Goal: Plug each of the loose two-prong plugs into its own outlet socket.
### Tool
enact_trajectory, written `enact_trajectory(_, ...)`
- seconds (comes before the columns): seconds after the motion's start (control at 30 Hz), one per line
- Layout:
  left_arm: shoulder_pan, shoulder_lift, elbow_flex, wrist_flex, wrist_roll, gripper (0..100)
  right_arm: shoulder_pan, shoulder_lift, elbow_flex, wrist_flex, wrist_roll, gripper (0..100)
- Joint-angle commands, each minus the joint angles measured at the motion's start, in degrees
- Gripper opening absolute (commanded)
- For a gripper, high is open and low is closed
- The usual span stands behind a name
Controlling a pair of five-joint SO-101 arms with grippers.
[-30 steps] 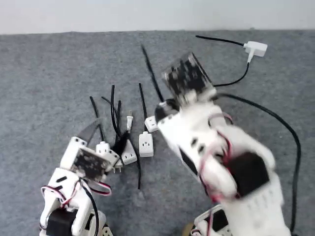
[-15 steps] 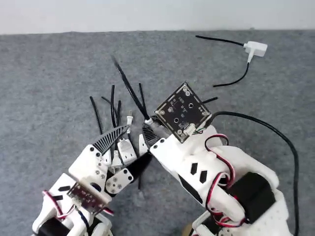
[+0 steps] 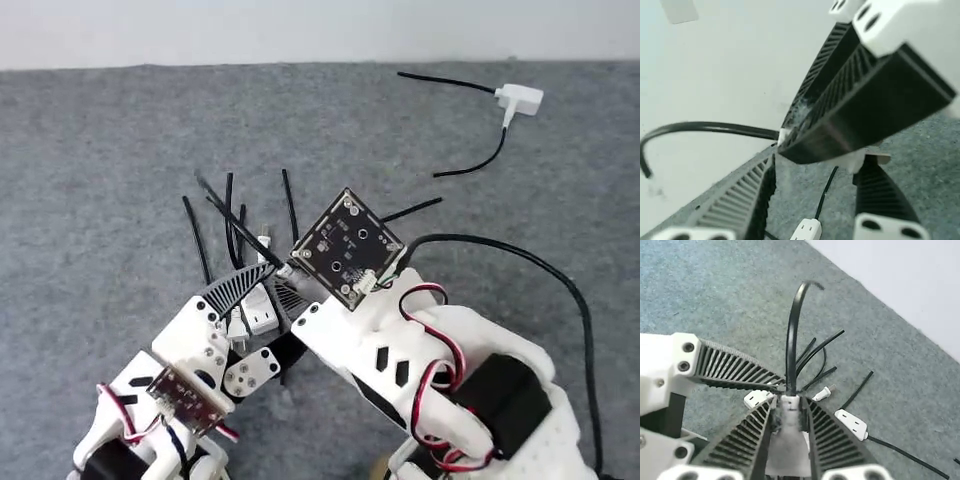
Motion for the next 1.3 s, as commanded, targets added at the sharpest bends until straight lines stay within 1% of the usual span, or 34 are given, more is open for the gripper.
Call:
enact_trajectory(0.0,-0.26,-0.79,-0.48,-1.41,0.97,24,-1.01,-1.45,-0.53,0.66,0.53,0.7)
enact_trajectory(0.2,-0.09,-0.79,-0.4,1.67,0.97,24,-0.92,-1.36,-0.44,0.13,0.62,0.7)
enact_trajectory(0.3,0.18,-0.79,-0.4,1.76,0.97,24,0.57,-1.36,-0.44,-3.12,0.79,0.7)
enact_trajectory(0.37,0.18,-0.79,-0.4,1.76,0.97,24,2.86,-0.84,-0.35,-5.58,2.99,0.7)
enact_trajectory(0.5,0.44,-0.88,-0.75,1.85,0.97,24,3.38,-0.13,2.64,-8.66,6.95,0.7)
enact_trajectory(0.6,3.34,-0.88,-0.92,3.34,0.79,24,3.38,-0.13,3.08,-10.86,8.26,0.7)
enact_trajectory(0.67,5.27,-0.88,-0.92,3.6,-0.7,24,3.21,-0.22,2.99,-11.74,8.26,0.7)
enact_trajectory(1.0,5.63,-0.88,-1.54,3.52,-1.05,24,3.12,-1.89,3.25,-9.45,8.09,0.7)
enact_trajectory(1.07,4.57,-0.88,-1.54,3.25,-1.14,24,3.03,-3.47,3.34,-9.36,8.09,0.7)
enact_trajectory(1.17,-0.88,-0.88,-1.54,0.7,-0.97,24,0.75,-6.2,3.34,-6.81,8.18,0.7)
enact_trajectory(1.23,-3.43,-0.88,-1.54,-0.09,1.05,24,-1.71,-7.6,3.34,-4.53,8.09,0.7)
enact_trajectory(1.27,-3.52,-0.88,-1.54,0.09,2.64,24,-2.95,-8.04,3.34,-3.74,7.91,0.7)
